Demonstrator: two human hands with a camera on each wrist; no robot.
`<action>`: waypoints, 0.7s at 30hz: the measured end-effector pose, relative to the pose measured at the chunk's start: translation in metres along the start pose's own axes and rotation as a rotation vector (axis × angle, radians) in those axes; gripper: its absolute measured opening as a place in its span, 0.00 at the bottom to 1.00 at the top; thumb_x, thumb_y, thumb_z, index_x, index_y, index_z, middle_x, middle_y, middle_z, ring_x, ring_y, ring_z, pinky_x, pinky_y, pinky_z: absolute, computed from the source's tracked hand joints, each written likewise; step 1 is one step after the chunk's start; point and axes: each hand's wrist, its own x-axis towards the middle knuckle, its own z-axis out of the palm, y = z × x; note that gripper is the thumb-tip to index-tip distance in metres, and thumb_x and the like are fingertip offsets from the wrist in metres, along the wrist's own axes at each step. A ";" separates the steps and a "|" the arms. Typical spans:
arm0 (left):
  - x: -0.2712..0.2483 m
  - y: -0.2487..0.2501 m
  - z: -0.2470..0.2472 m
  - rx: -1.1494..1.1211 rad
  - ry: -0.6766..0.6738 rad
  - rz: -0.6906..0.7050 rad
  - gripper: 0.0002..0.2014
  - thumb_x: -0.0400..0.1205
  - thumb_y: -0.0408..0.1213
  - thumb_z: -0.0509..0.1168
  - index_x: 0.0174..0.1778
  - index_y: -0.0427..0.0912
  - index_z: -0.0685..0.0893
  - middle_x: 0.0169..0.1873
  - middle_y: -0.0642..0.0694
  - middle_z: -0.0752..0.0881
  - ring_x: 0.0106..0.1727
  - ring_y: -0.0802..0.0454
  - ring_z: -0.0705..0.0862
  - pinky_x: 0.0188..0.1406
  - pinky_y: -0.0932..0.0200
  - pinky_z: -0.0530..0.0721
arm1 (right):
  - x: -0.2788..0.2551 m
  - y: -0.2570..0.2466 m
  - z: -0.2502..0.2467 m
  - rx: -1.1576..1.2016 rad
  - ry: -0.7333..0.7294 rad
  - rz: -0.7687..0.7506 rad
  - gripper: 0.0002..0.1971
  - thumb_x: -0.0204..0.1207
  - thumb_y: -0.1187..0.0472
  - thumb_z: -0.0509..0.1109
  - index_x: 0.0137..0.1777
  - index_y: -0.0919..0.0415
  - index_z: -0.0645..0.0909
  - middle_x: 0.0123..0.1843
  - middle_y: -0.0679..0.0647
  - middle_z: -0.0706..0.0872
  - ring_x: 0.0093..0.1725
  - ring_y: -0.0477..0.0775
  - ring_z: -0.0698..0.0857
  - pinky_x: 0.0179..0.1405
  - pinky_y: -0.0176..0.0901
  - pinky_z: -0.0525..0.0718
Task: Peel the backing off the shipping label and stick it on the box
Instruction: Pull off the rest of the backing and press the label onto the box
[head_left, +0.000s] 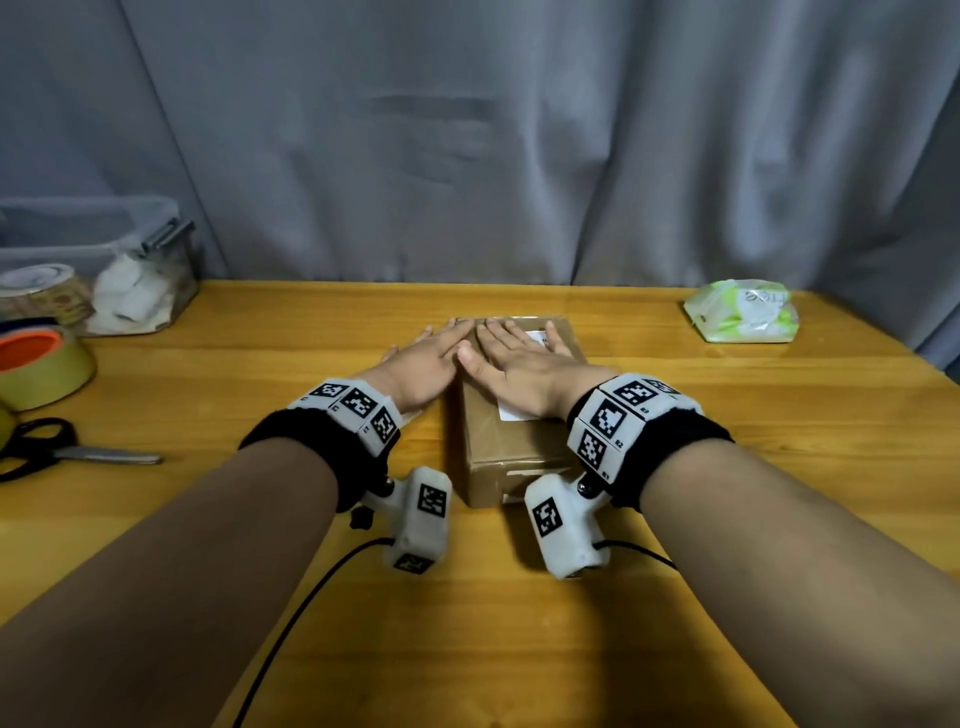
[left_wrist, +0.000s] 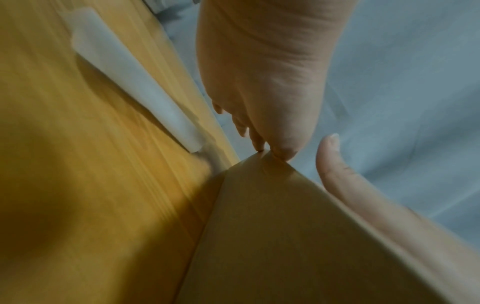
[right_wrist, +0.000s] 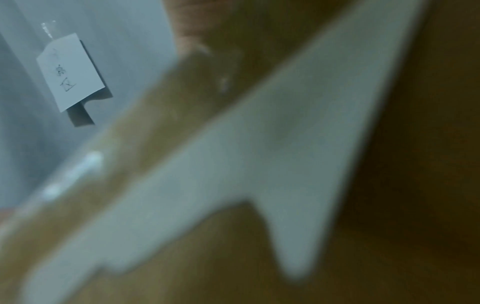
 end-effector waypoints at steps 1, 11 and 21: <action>0.000 0.000 0.000 0.013 0.005 0.000 0.24 0.88 0.48 0.40 0.82 0.59 0.49 0.84 0.54 0.49 0.85 0.47 0.47 0.82 0.37 0.44 | 0.000 0.002 0.000 0.007 0.004 0.008 0.37 0.77 0.33 0.29 0.83 0.51 0.39 0.86 0.46 0.40 0.84 0.45 0.38 0.81 0.62 0.30; -0.007 0.015 -0.007 0.272 0.067 -0.074 0.26 0.87 0.52 0.39 0.82 0.56 0.51 0.85 0.51 0.47 0.85 0.45 0.44 0.80 0.33 0.39 | -0.024 0.055 -0.012 -0.069 0.004 0.243 0.38 0.74 0.31 0.25 0.82 0.47 0.37 0.85 0.43 0.36 0.85 0.54 0.37 0.76 0.71 0.25; -0.010 0.043 0.008 0.395 -0.059 0.038 0.29 0.85 0.56 0.36 0.83 0.54 0.45 0.84 0.59 0.43 0.85 0.54 0.41 0.78 0.32 0.31 | -0.026 0.056 -0.002 -0.005 0.038 0.126 0.30 0.81 0.38 0.32 0.82 0.43 0.42 0.85 0.41 0.40 0.85 0.52 0.38 0.76 0.69 0.24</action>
